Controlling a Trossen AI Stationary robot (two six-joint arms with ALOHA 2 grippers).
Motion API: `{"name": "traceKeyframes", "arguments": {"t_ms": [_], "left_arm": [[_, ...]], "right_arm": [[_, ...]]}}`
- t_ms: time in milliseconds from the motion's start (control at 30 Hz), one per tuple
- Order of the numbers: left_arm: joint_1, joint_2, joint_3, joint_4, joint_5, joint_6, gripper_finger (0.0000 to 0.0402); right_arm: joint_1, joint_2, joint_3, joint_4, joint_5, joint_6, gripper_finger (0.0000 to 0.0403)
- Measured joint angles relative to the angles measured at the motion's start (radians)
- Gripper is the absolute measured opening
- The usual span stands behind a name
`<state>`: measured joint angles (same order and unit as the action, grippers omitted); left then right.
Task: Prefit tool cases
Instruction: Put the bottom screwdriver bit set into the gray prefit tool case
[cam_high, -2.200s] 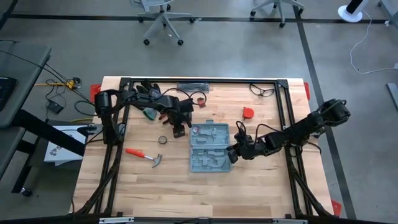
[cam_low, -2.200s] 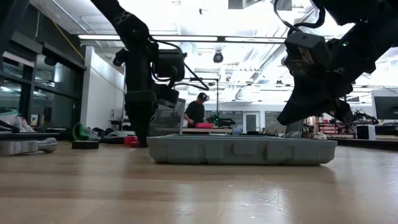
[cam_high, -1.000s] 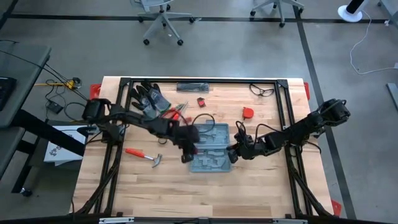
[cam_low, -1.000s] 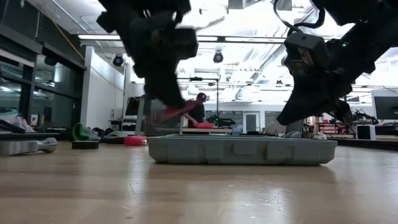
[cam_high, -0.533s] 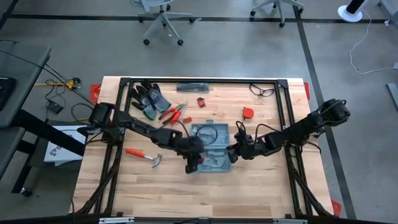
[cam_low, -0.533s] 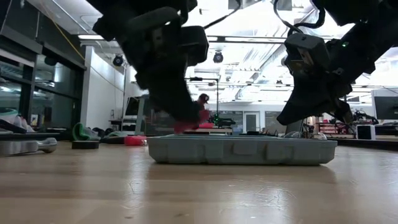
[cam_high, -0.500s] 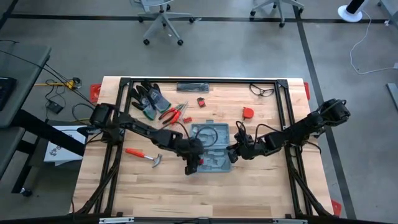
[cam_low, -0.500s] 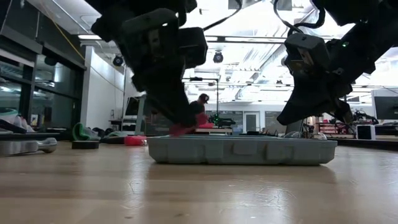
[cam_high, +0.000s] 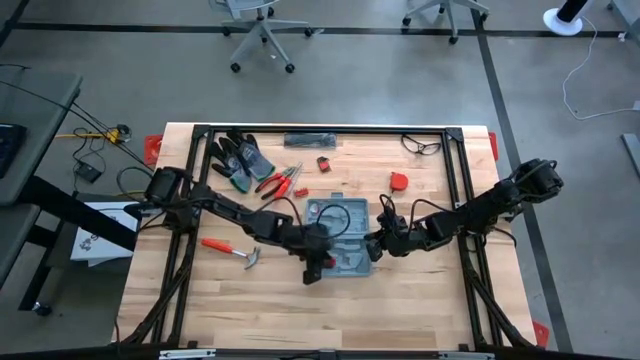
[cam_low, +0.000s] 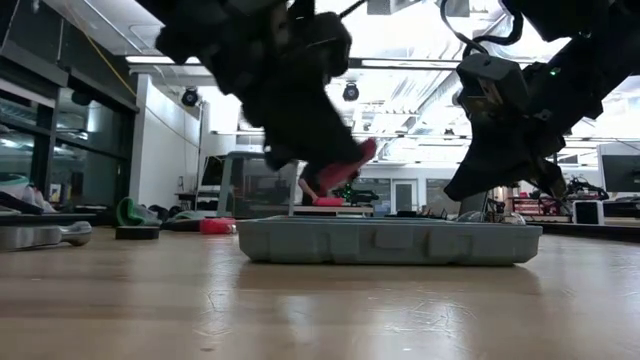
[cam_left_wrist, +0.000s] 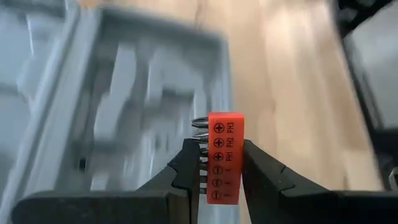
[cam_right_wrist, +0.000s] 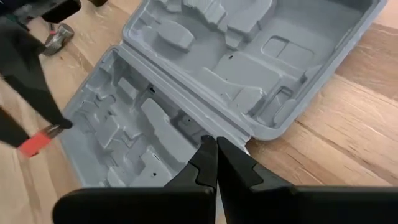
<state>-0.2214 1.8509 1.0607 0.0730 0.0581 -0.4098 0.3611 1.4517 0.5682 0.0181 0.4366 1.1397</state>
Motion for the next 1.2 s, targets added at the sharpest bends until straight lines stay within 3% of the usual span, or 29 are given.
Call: {"name": "traceKeyframes", "arguments": {"t_ms": [400, 767, 1200], "left_arm": [[0.059, 0.159, 0.141, -0.036, 0.093, 0.054, 0.0074], [0.049, 0.158, 0.144, -0.139, 0.014, 0.152, 0.0074], [0.051, 0.158, 0.144, -0.129, 0.079, 0.266, 0.0074]], "right_arm": [[0.0, 0.0, 0.0, 0.003, 0.025, 0.007, 0.0], [0.0, 0.0, 0.0, 0.0, 0.022, 0.011, 0.0], [0.0, 0.0, 0.0, -0.001, 0.022, 0.011, 0.0]]}}
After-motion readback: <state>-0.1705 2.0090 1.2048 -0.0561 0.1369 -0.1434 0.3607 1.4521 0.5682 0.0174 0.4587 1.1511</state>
